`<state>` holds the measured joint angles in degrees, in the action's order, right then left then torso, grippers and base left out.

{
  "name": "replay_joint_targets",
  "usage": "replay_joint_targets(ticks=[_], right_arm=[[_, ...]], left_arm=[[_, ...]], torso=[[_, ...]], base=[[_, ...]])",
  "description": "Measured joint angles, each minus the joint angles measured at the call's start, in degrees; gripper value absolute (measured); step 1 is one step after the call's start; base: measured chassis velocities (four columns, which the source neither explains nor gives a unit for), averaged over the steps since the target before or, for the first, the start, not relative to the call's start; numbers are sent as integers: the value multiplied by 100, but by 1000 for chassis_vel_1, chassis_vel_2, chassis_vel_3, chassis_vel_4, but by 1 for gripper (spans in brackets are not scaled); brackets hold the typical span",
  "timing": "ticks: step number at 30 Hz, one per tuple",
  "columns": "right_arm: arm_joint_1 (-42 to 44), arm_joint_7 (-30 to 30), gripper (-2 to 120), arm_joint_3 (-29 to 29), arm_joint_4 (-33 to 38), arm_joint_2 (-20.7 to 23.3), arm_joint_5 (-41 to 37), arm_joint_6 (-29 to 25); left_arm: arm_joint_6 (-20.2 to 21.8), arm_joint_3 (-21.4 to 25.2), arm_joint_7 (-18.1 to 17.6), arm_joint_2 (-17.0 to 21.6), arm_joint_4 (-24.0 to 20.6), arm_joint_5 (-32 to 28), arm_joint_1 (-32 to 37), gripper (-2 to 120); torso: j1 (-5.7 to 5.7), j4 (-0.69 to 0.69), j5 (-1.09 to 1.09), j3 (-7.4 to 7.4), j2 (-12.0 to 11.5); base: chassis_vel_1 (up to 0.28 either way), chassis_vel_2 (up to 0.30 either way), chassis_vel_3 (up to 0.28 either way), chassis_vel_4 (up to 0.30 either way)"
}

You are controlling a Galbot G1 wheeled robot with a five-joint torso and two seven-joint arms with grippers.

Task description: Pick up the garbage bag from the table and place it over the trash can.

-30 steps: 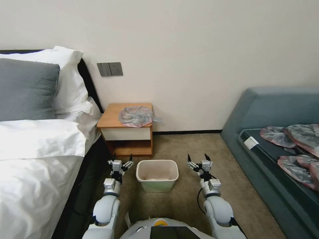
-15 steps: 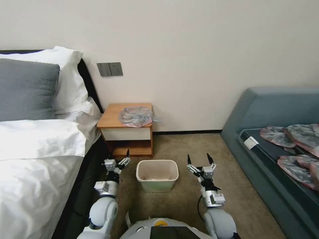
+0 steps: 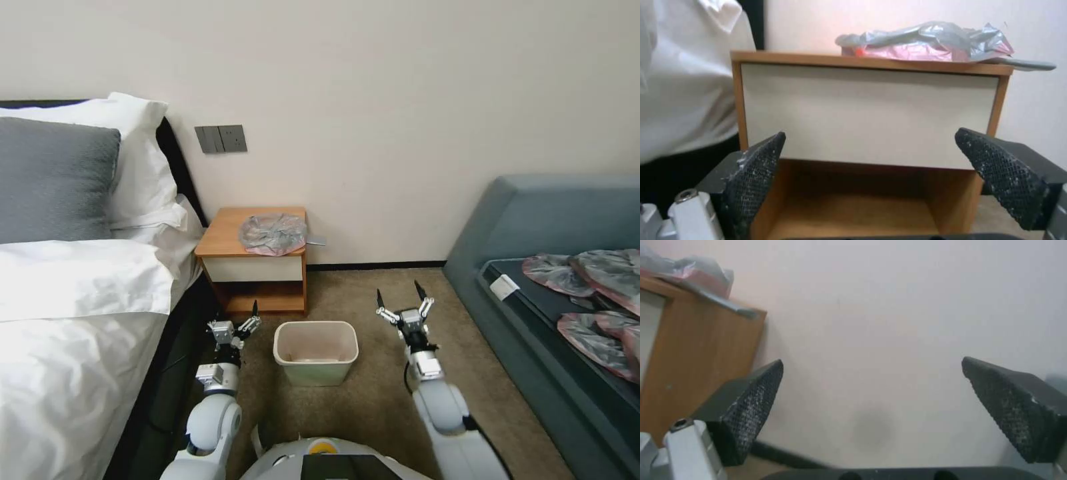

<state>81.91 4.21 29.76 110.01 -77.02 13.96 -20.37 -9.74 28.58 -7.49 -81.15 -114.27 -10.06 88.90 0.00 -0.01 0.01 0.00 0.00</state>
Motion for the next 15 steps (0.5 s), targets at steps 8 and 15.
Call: replay_joint_targets(ticks=[8,15], right_arm=[[-944,-5,100,-365,-638,757,845,-139],[-2047,-61,100,-1078,-1314,1046,1744,-186]], left_arm=[[20,-51,-12,-34,119,120,-76,98],[-30,-50,-5,-201,294,201,-129,98]], torso=[[1,-1,0,0,0],[0,2,-1,0,0]], base=[[0,0,0,0],[0,0,0,0]])
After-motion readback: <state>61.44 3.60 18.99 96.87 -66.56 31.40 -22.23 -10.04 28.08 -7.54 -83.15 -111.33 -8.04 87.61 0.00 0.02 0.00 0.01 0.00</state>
